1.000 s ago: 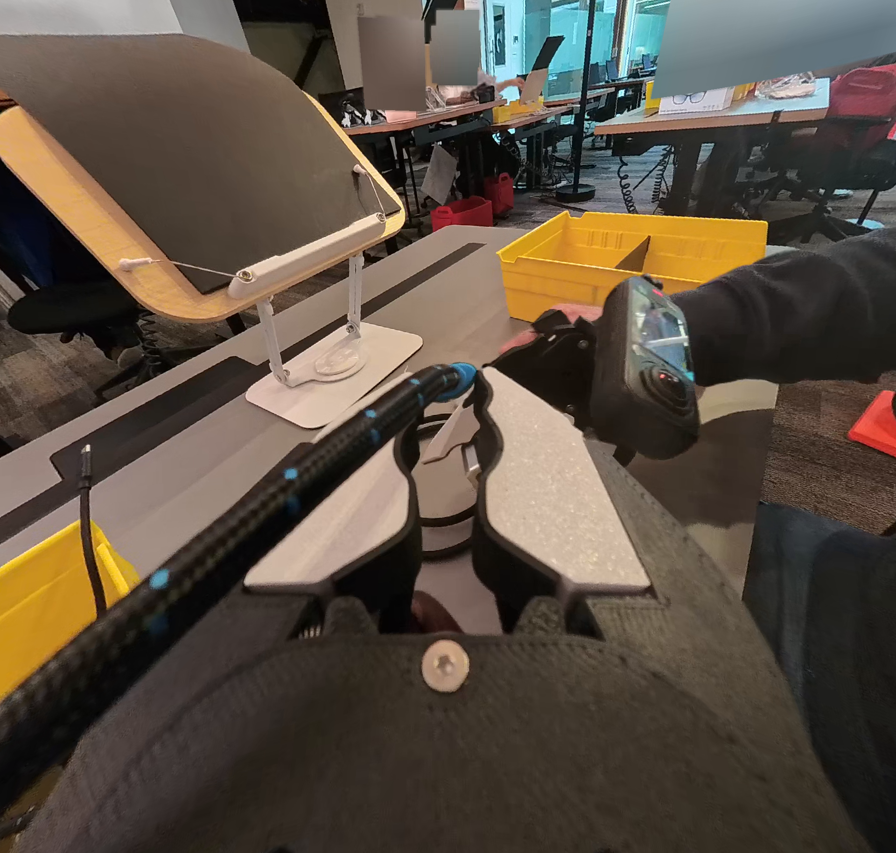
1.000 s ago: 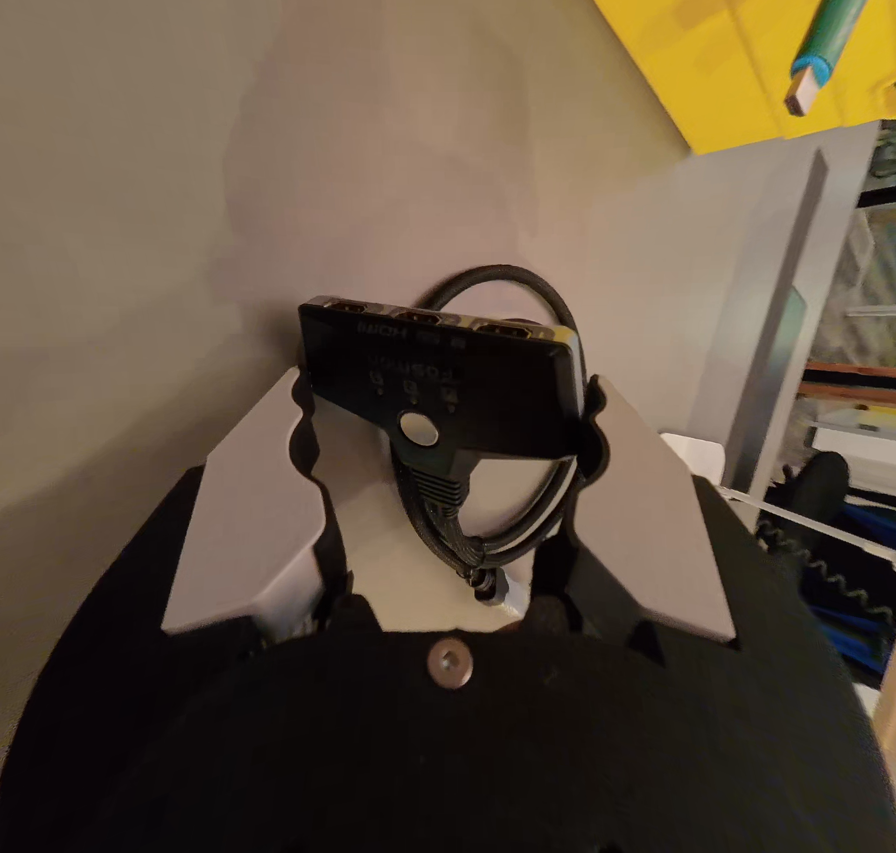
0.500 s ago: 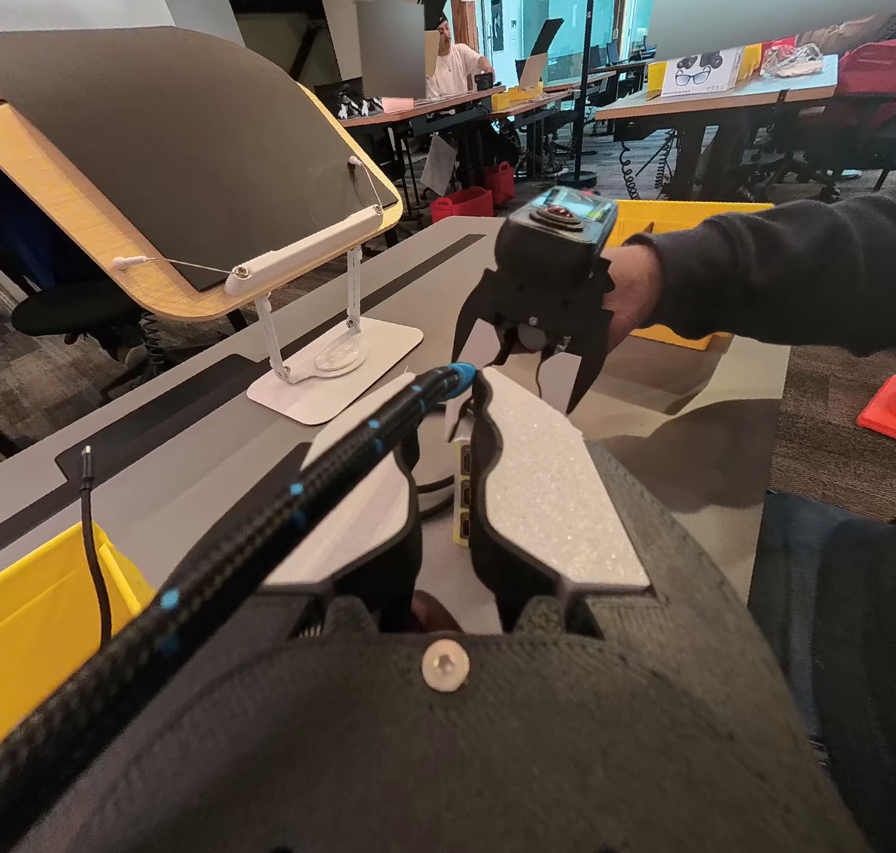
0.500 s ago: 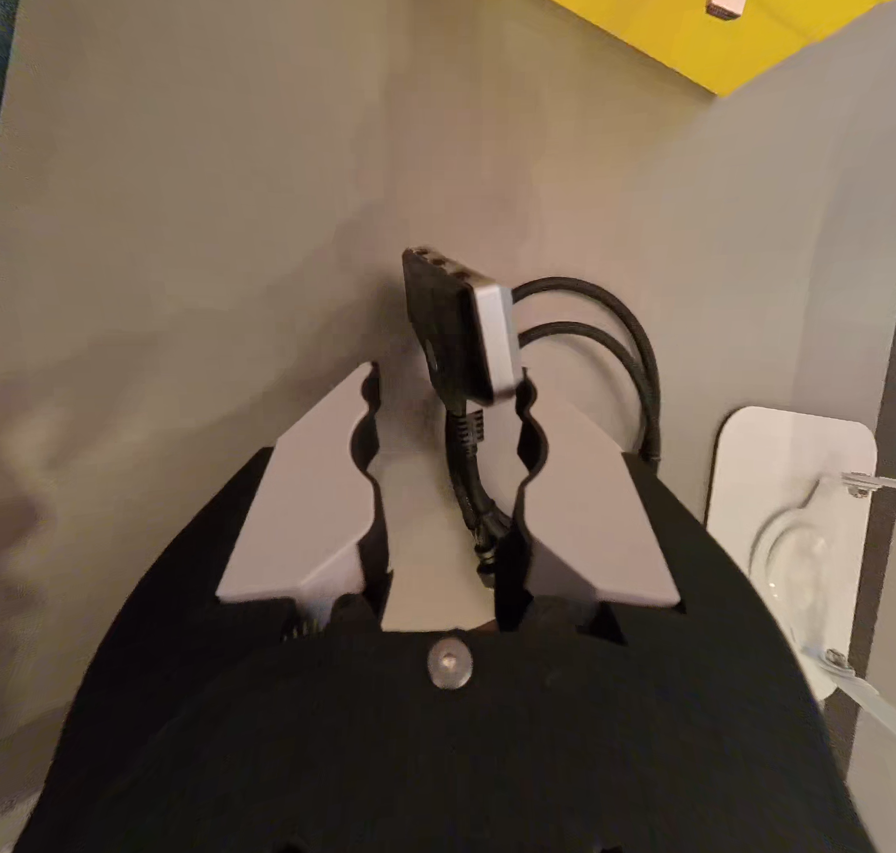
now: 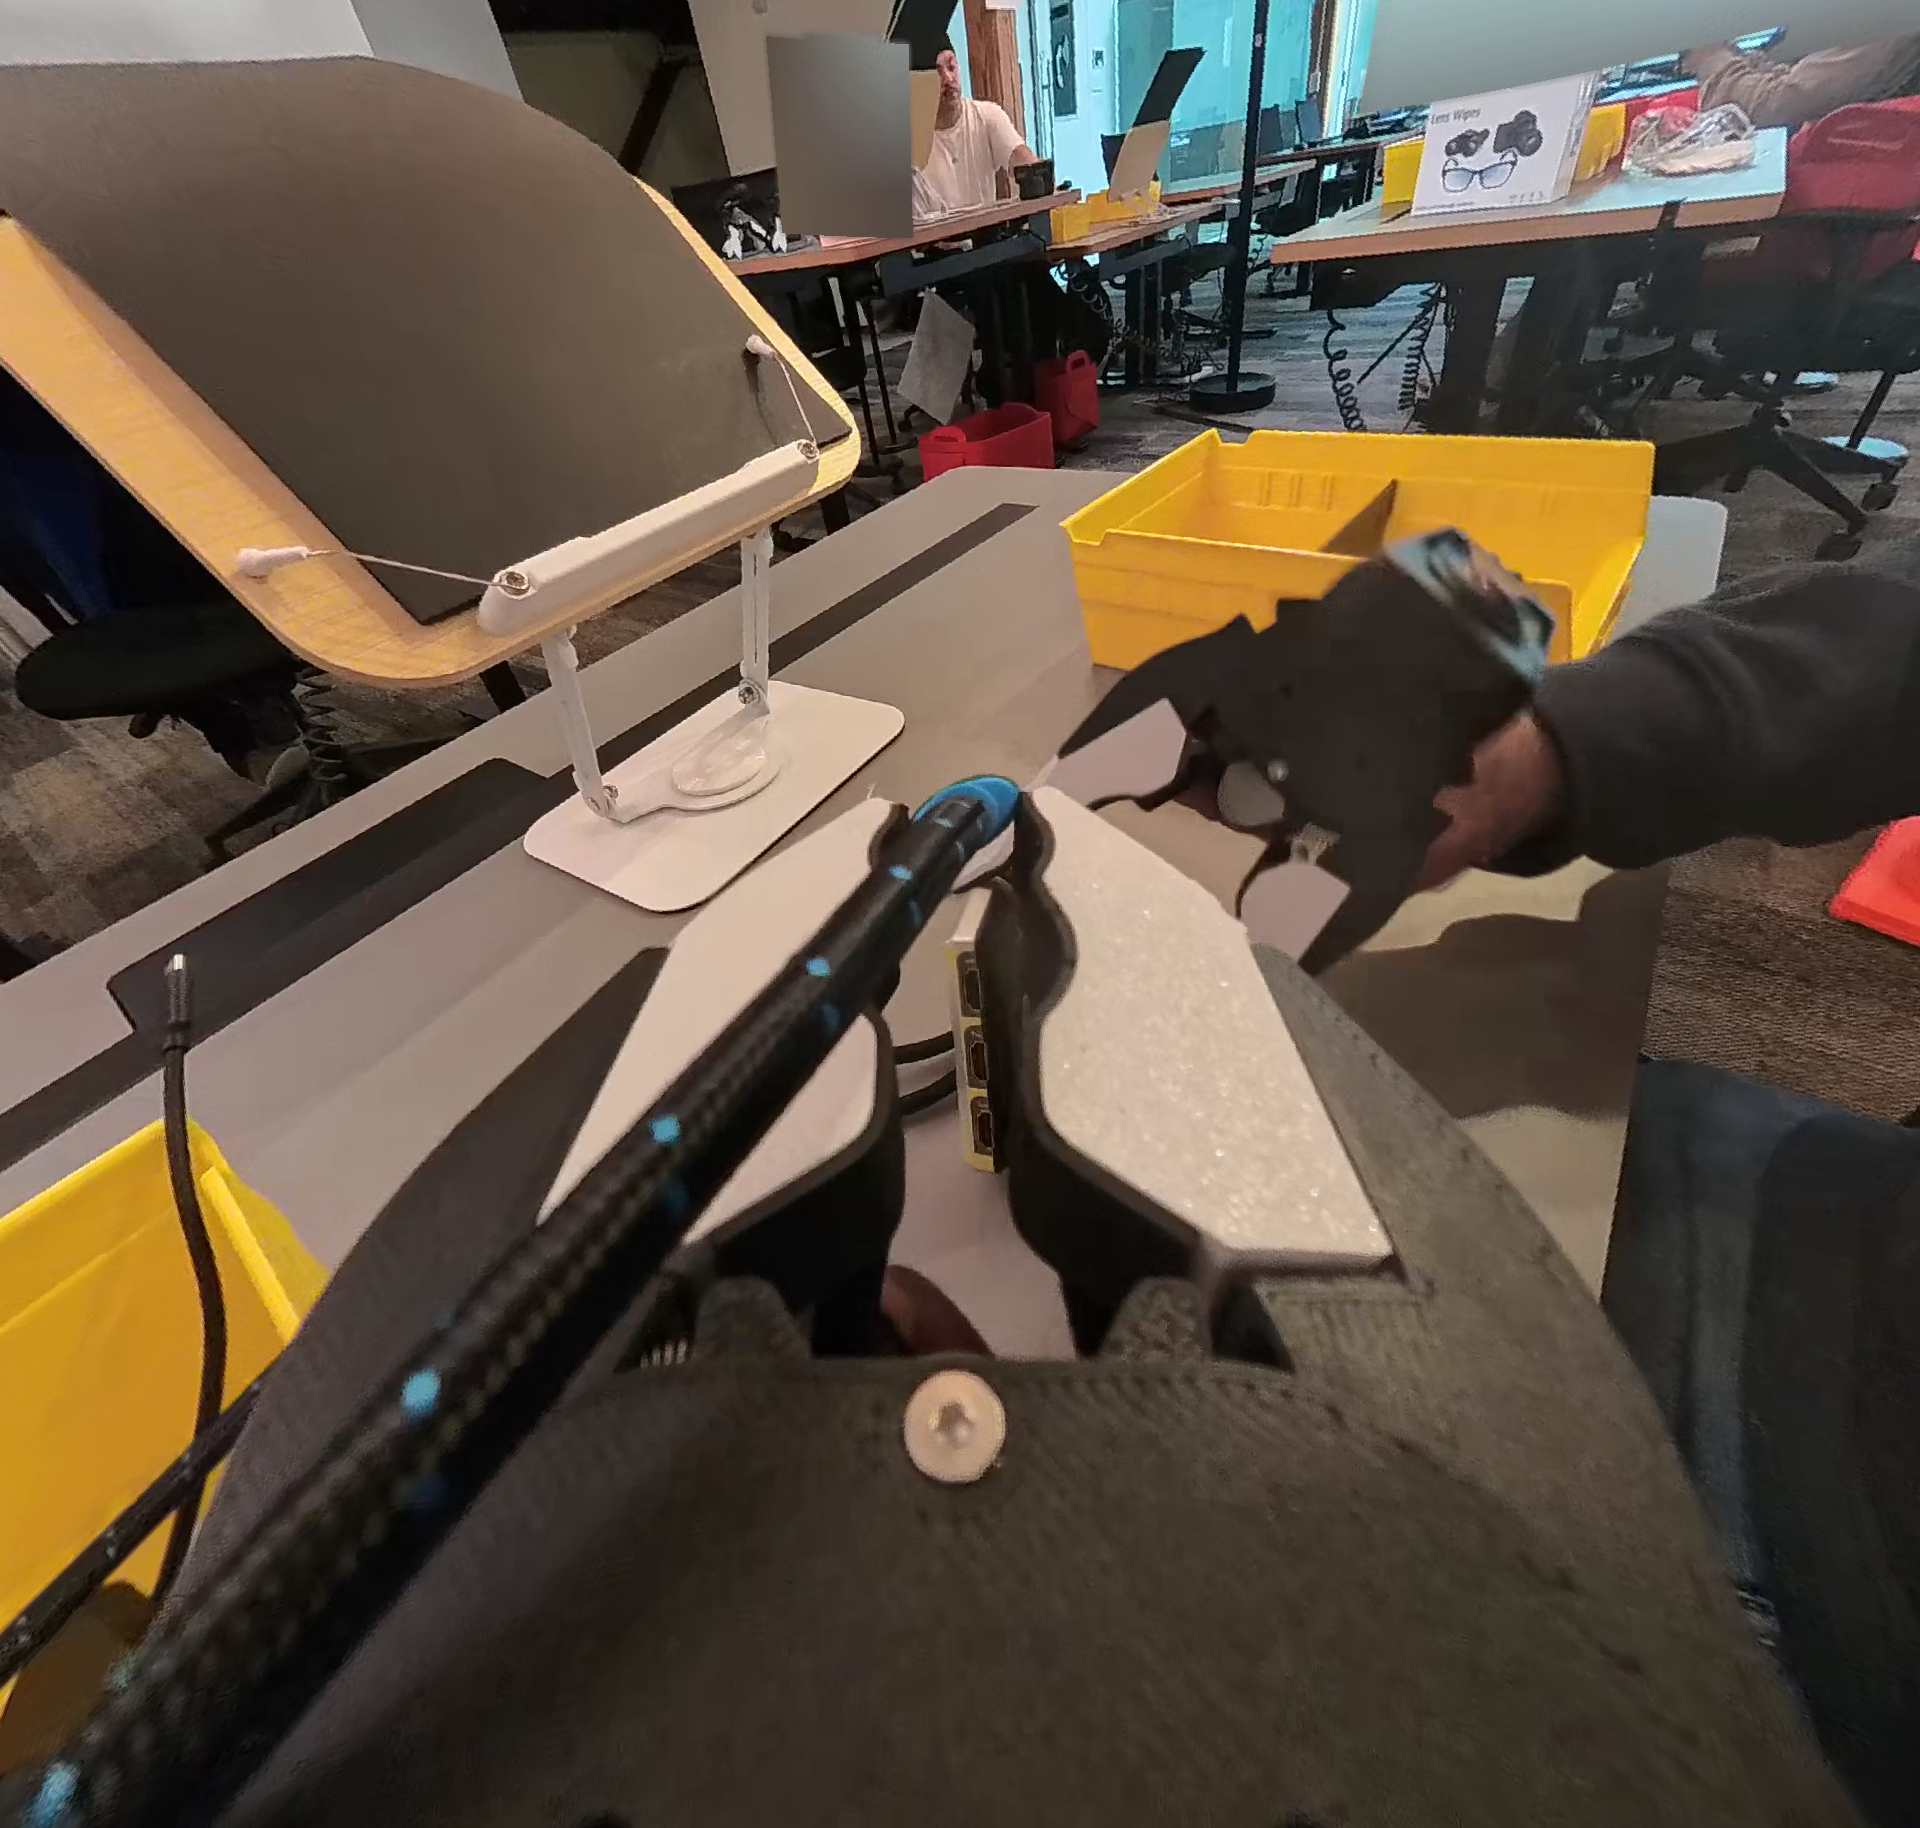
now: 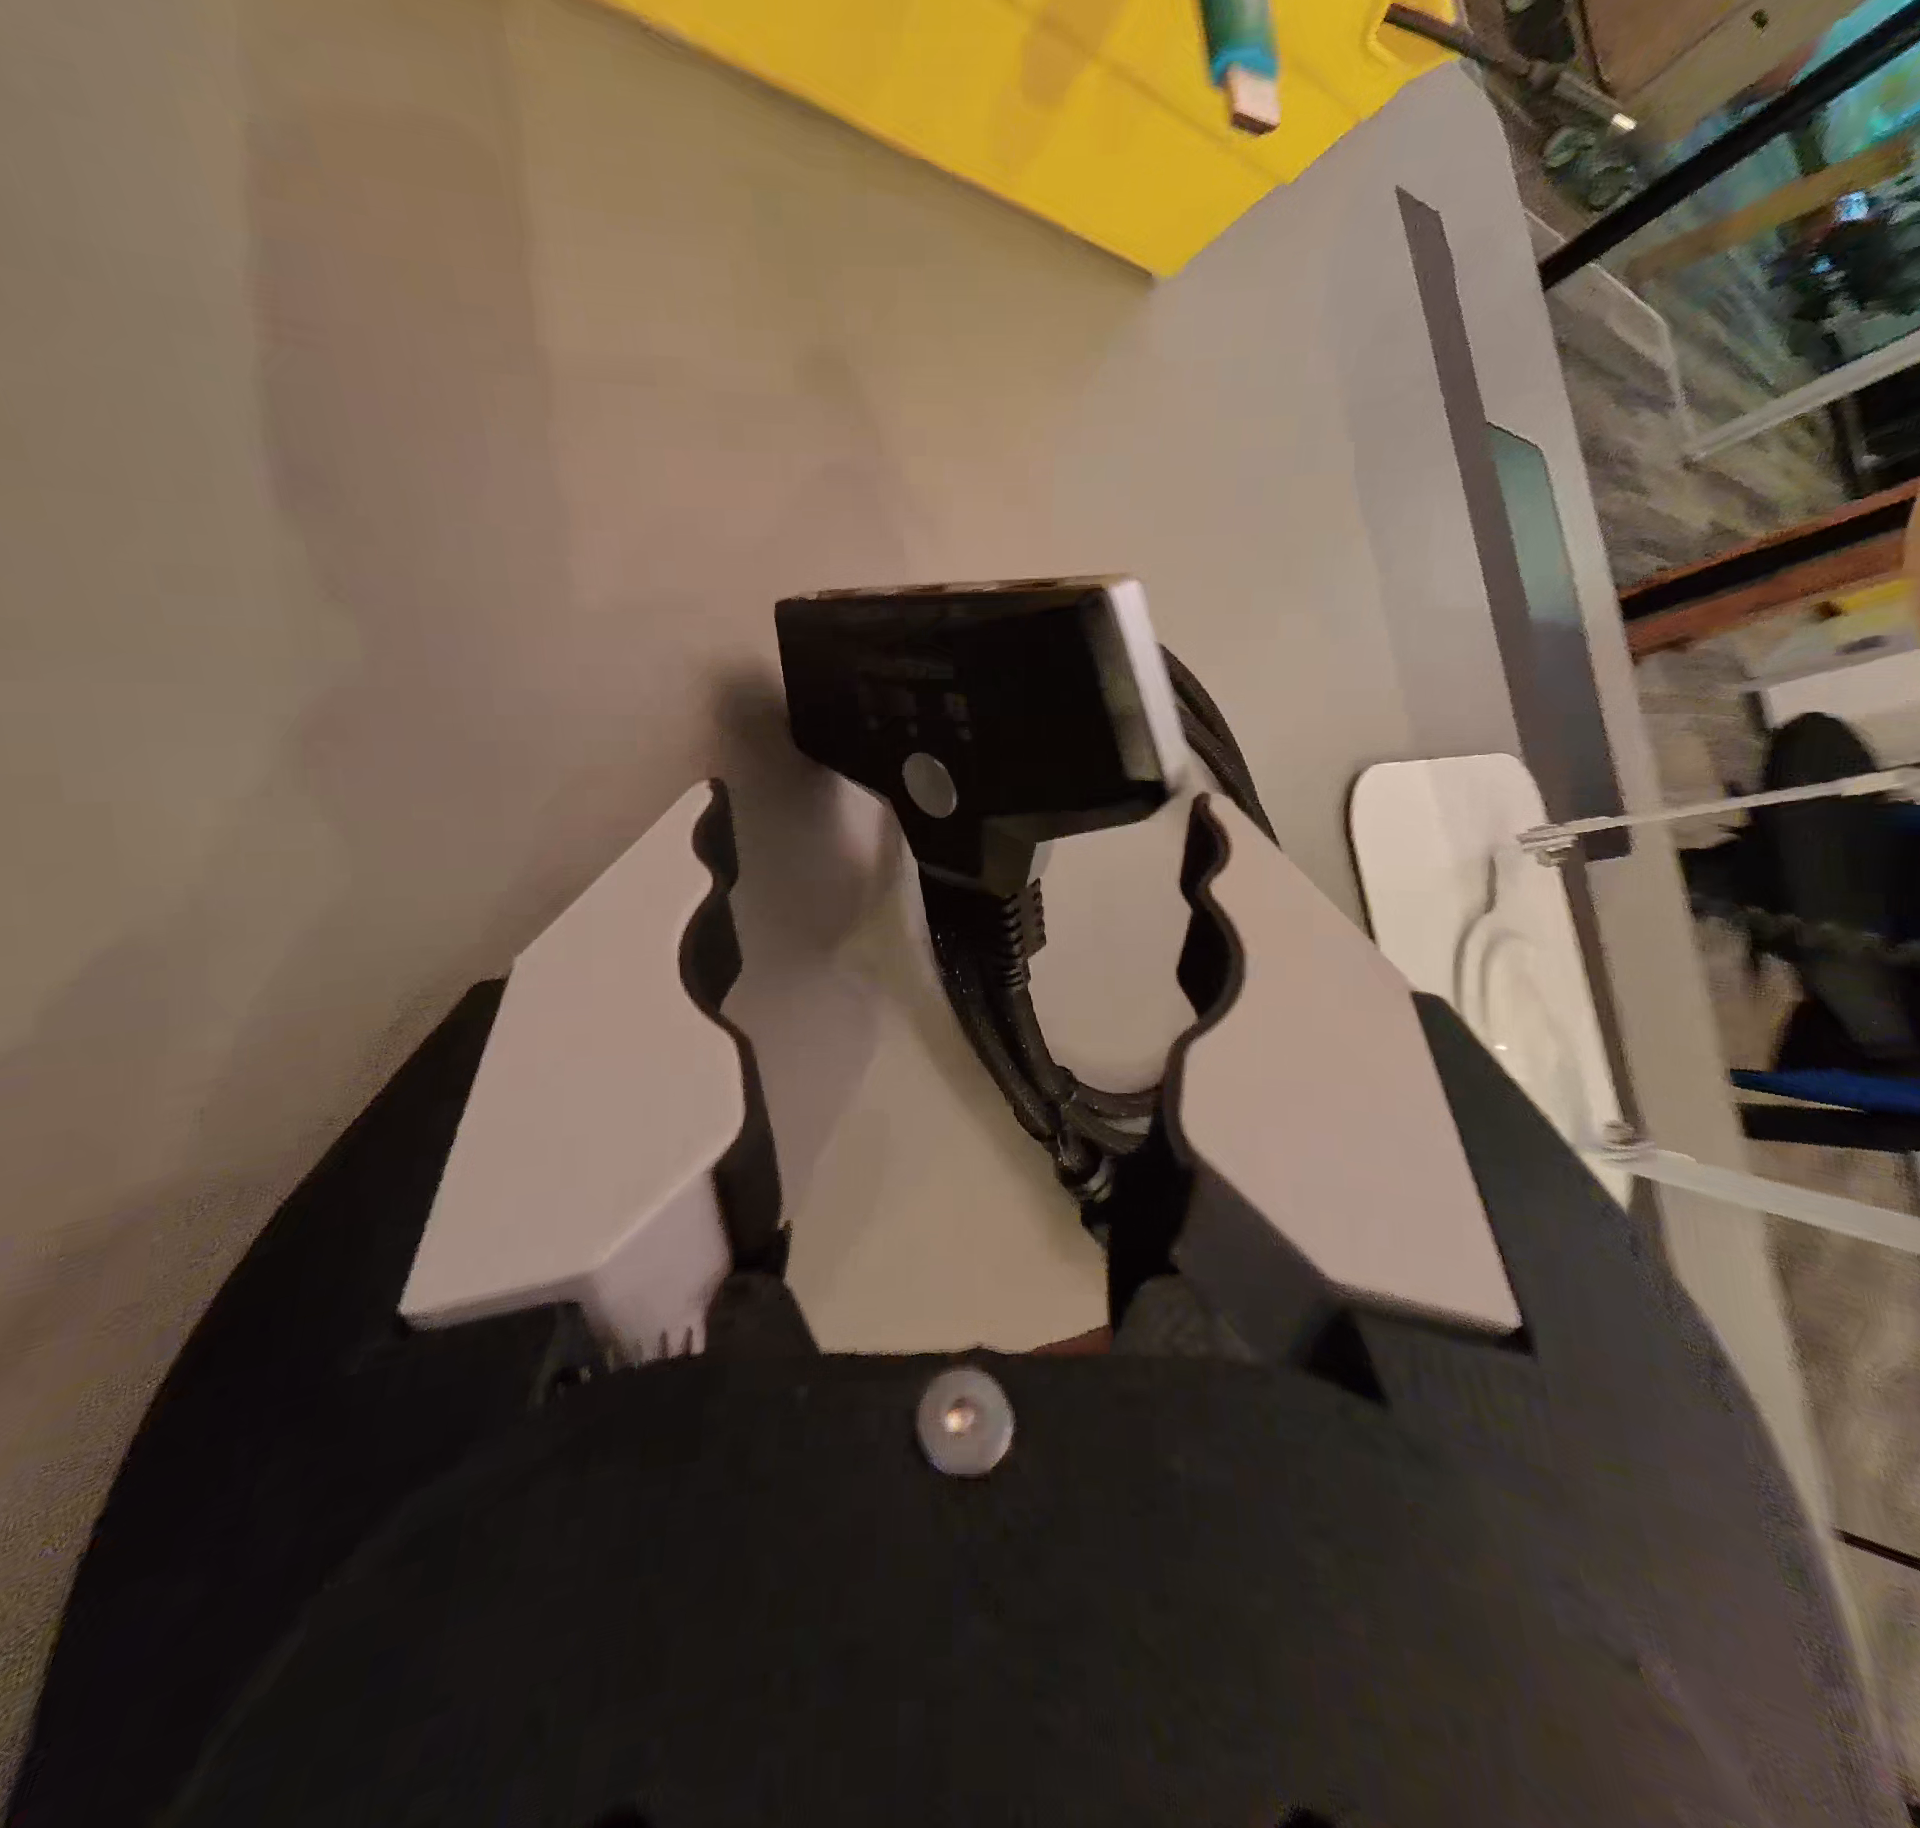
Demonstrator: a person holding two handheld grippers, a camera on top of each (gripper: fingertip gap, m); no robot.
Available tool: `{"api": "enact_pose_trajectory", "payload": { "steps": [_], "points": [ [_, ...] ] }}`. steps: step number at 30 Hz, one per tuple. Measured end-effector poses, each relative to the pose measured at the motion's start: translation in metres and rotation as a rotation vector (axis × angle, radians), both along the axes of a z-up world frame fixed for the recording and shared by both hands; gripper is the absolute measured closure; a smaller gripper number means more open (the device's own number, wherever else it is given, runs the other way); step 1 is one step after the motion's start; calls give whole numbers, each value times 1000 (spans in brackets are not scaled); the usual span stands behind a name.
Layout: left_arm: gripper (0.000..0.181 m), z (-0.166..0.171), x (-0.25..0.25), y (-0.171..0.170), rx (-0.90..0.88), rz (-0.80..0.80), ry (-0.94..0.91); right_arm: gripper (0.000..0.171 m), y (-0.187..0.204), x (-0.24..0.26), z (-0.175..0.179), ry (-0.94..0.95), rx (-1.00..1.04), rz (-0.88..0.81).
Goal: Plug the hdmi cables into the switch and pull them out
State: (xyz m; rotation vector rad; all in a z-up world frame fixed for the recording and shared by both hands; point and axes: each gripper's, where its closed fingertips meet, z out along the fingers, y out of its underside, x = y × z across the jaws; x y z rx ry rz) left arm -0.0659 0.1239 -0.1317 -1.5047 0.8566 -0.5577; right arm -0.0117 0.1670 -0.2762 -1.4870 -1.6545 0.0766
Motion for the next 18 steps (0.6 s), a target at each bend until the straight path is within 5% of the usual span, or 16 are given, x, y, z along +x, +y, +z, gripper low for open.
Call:
{"api": "enact_pose_trajectory", "payload": {
  "steps": [6,10,18],
  "points": [
    [163,3,3,-3,16,0,12,35,8,-26,-9,-84,190,-42],
    [166,3,2,-2,14,1,7,54,24,-33,-16,-85,154,-110],
    [164,4,0,-3,17,1,1,65,44,-35,-19,-94,-3,-124]
  ]
}}
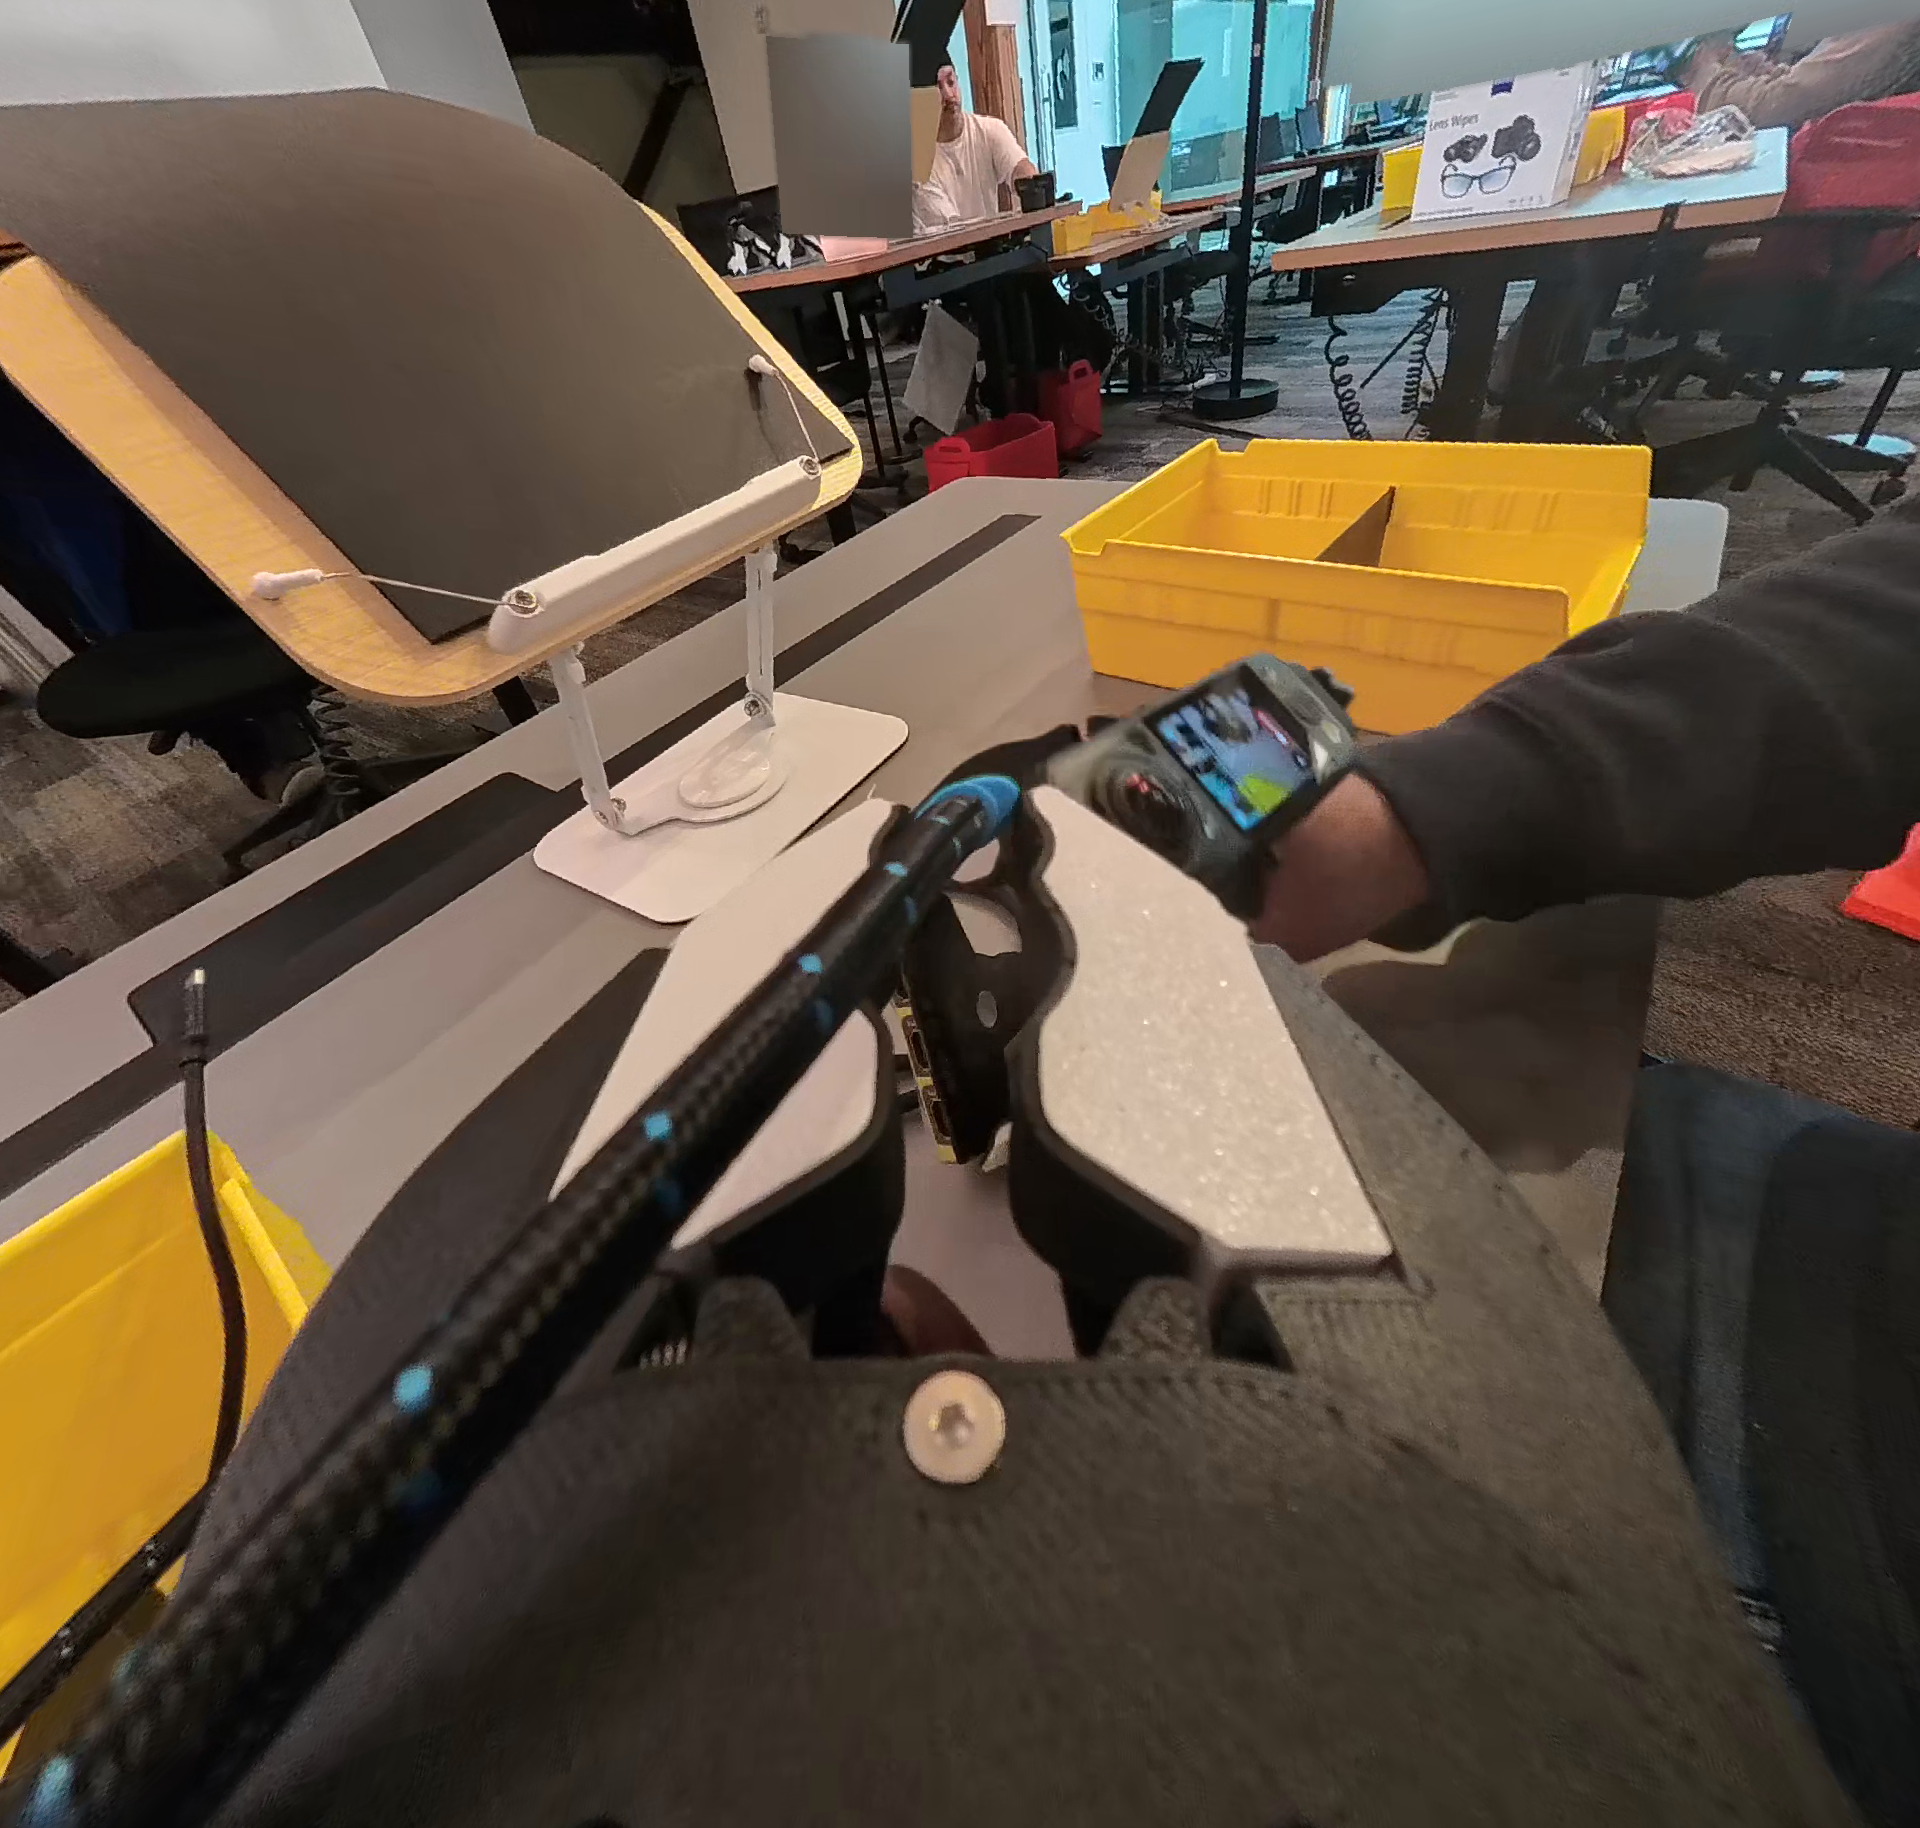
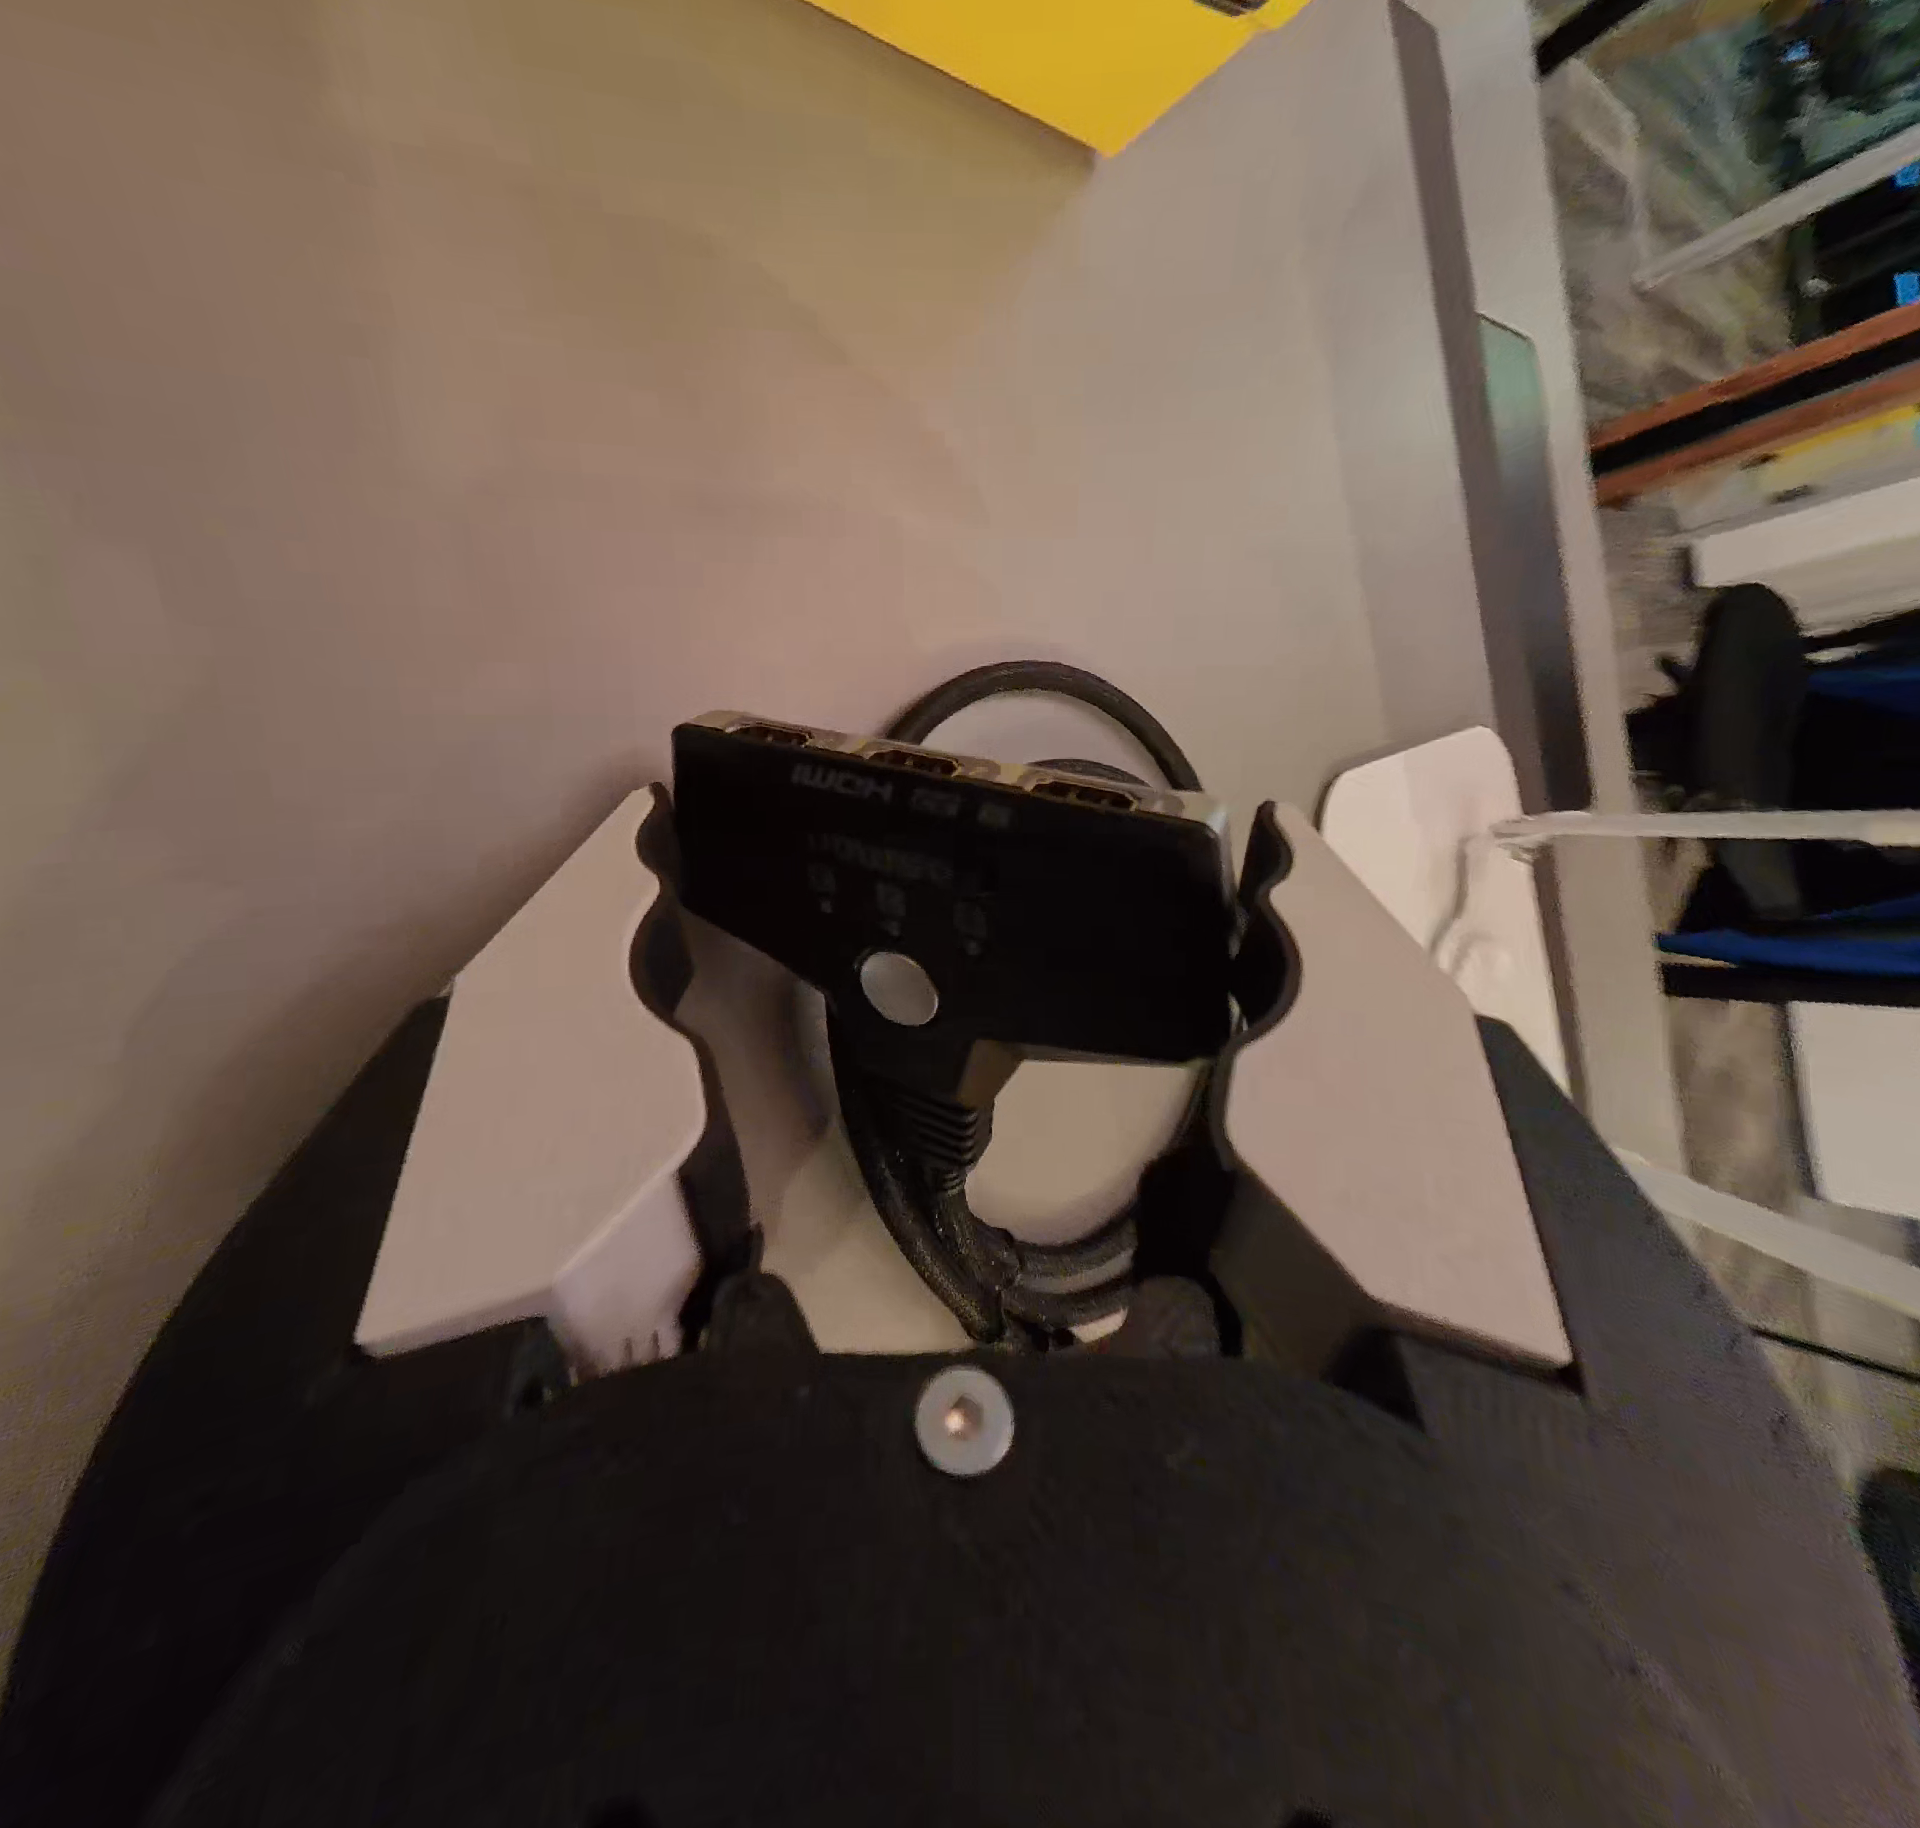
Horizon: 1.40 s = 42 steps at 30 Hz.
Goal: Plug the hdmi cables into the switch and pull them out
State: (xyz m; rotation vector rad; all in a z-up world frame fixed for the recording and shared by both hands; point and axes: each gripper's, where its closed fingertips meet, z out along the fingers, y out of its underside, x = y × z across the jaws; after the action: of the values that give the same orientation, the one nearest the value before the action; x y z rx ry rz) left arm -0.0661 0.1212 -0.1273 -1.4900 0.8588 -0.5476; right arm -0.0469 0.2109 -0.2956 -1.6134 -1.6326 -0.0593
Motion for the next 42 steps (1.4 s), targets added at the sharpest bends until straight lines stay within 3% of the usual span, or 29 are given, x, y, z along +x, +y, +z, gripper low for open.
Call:
{"api": "enact_pose_trajectory", "payload": {
  "steps": [2,4,5,8,14,17,22,24,27,30,35,39,42],
  "points": [
    [164,1,-1,0,1,2,-4,77,-1,0,9,62,-103,28],
    [164,2,-2,0,1,2,-6,139,-13,-4,28,163,-269,132],
    [164,2,-2,1,0,2,-7,149,-8,2,28,142,-314,123],
    [163,1,-2,1,-1,1,-4,112,8,17,22,63,-299,90],
    [164,0,-2,2,-4,4,-5,94,14,27,40,96,-128,-35],
    [164,-2,-2,2,-6,4,0,105,12,36,33,93,-25,-82],
    [164,-1,0,1,-5,0,-5,114,12,53,-12,48,-128,-134],
    [164,-3,1,1,-9,-1,-1,143,11,52,-27,29,-201,-108],
    [164,-1,0,0,-4,1,-2,159,0,44,-26,98,-418,-53],
    [164,2,-1,1,-1,4,-7,160,-20,39,-19,135,-684,27],
    [164,0,-1,1,-6,2,-10,160,-72,57,9,5,-1093,225],
    [164,-1,1,0,-10,-7,-11,160,-111,97,13,-284,-1324,379],
    [164,-4,4,-1,-16,-17,-10,160,-108,117,-12,-478,-1312,323]
  ]
}}
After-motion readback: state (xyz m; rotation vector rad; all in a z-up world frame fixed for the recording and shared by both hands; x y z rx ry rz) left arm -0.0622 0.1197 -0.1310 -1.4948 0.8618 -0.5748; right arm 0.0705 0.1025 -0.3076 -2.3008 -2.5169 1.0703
